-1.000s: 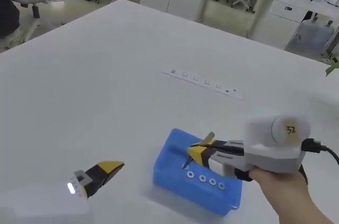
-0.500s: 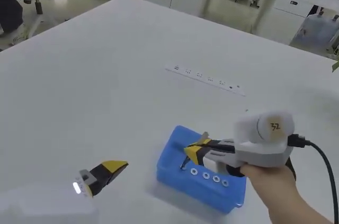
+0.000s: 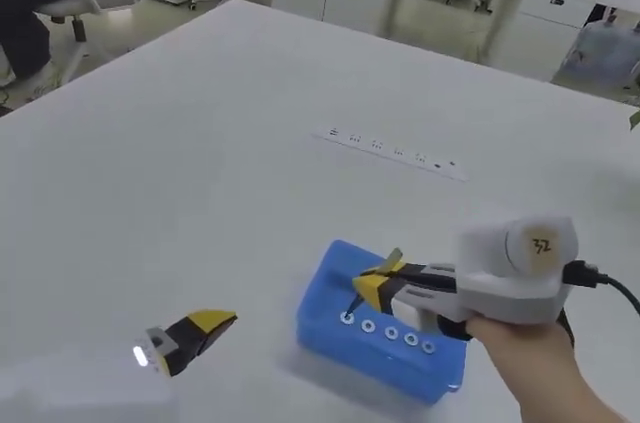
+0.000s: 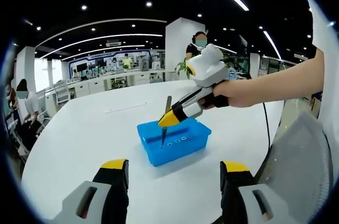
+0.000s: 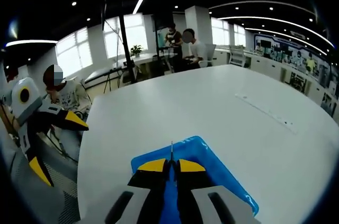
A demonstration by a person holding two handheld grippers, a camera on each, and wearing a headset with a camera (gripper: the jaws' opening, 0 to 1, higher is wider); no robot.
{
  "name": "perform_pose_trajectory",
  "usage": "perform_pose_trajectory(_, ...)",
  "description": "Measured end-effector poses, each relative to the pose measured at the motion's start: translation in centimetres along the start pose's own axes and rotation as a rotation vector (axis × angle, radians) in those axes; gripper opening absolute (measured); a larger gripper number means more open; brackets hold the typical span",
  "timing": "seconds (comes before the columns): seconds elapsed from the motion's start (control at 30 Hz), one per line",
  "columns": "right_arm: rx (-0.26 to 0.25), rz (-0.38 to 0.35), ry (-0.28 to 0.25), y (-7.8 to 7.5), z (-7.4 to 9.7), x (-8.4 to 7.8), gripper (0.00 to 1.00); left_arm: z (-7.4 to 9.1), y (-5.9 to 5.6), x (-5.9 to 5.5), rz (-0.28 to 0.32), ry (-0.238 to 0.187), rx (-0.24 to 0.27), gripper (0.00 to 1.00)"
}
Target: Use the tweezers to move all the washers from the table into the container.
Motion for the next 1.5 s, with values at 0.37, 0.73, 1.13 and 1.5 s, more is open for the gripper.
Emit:
perform_pose_trajectory(0.37, -0.027, 0.016, -0.086, 2.6, 6.0, 1.5, 0.03, 0.0, -0.5, 0.1, -0.002, 0.005, -0.024, 0.67)
perform_pose_trajectory(0.73, 0.011, 0.031, -0.015, 6.7, 10.1, -2.3, 0.03, 0.0, -2.3, 0.0, -0.021, 0.047, -0.138, 0.59)
perform_pose_trajectory(1.13, 0.213, 0.127, 0.107, 11.5, 10.5, -6.2, 0.03, 0.0, -7.0, 0.7, -0.132, 0.177, -0.498, 0.13)
perform_pose_trajectory(1.5, 0.277, 0.373, 0.258, 12.6, 10.5, -8.2, 0.03, -1.8, -11.2, 0.9, -0.246, 0.257, -0.745, 0.09)
Point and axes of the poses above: the centre of the closed fingertips' face, and the gripper's own axes: z roughly backward along the fingers, y roughly to its left, x roughly out of its top, the point moved 1 cm from there along z, roughly backward along the fingers, and after that the axes turned 14 degrees about -y, right-handed, at the moved point
